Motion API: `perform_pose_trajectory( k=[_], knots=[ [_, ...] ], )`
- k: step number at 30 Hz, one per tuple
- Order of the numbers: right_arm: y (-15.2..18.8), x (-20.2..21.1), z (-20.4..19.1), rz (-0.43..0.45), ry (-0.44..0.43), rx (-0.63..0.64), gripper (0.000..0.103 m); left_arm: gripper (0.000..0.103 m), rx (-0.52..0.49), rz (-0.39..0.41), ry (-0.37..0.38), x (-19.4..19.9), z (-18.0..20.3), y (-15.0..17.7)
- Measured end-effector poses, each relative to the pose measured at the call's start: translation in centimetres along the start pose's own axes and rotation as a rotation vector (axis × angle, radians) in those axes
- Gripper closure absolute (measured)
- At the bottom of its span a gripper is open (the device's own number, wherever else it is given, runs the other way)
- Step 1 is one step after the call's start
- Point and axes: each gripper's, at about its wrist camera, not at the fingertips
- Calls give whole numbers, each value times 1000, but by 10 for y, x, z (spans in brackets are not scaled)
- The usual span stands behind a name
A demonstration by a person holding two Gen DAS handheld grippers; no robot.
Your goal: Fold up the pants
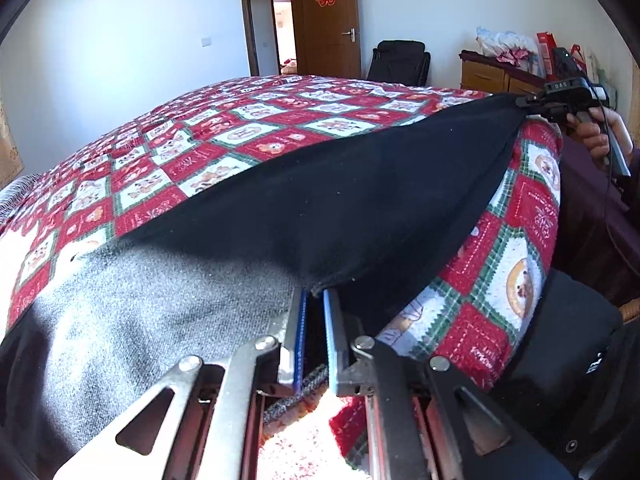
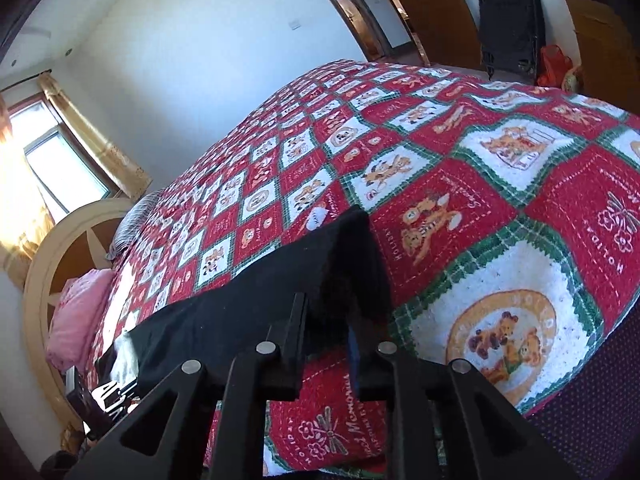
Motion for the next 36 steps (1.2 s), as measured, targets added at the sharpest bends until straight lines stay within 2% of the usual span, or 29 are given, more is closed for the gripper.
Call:
perform_pose_trajectory(
  k=[3, 6, 9, 12, 15, 19, 20, 22, 24, 26, 27, 28, 30, 31, 33, 36],
  knots=[
    [0, 1, 1, 10, -8, -6, 80, 98, 13, 5, -1, 4, -3, -1],
    [1, 3, -3, 25, 18, 24, 80, 99, 42, 37, 37, 14, -11, -2],
    [0, 8, -7, 53, 31, 36, 89, 99, 57, 52, 59, 20, -17, -3],
    [-1, 11, -11, 64, 50, 55, 90, 99, 55, 42, 52, 17, -19, -1],
    [-1, 12, -11, 62, 59, 53, 94, 99, 71, 39, 78, 17, -19, -1],
    [-2, 11, -6, 58, 84, 43, 94, 98, 7, 25, 35, 14, -11, 1],
    [-1, 10, -3, 55, 91, 35, 94, 92, -12, 16, 9, 12, -8, 2],
    [0, 8, 1, 51, 100, 27, 93, 87, -28, 15, -19, 8, -3, 4],
    [0, 8, 2, 59, 91, 25, 93, 65, -35, 16, -23, 6, 1, 6],
    [0, 7, 2, 68, 74, 26, 93, 49, -54, 29, -55, 4, 5, 6],
    [0, 7, 2, 71, 73, 32, 92, 49, -65, 30, -60, 3, 7, 7],
    [1, 6, 1, 74, 74, 41, 92, 53, -73, 22, -69, 0, 8, 6],
    [2, 3, 1, 72, 82, 47, 92, 85, -70, 21, -81, -2, 7, 2],
    [2, 3, 0, 69, 80, 48, 92, 91, -65, 24, -79, -1, 6, 1],
    [4, 1, -1, 67, 94, 57, 93, 98, -71, 52, -77, 9, 6, -3],
    [3, 5, -4, 76, 106, 64, 96, 99, -97, 87, -63, 26, 6, -5]
  ],
)
Point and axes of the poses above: each gripper's, at about its wrist camera, not at the fingertips, and x roughly against the way its jaws point, z to its right, y to its underside, and after that the axes turned 9 degrees about -y, right-handed
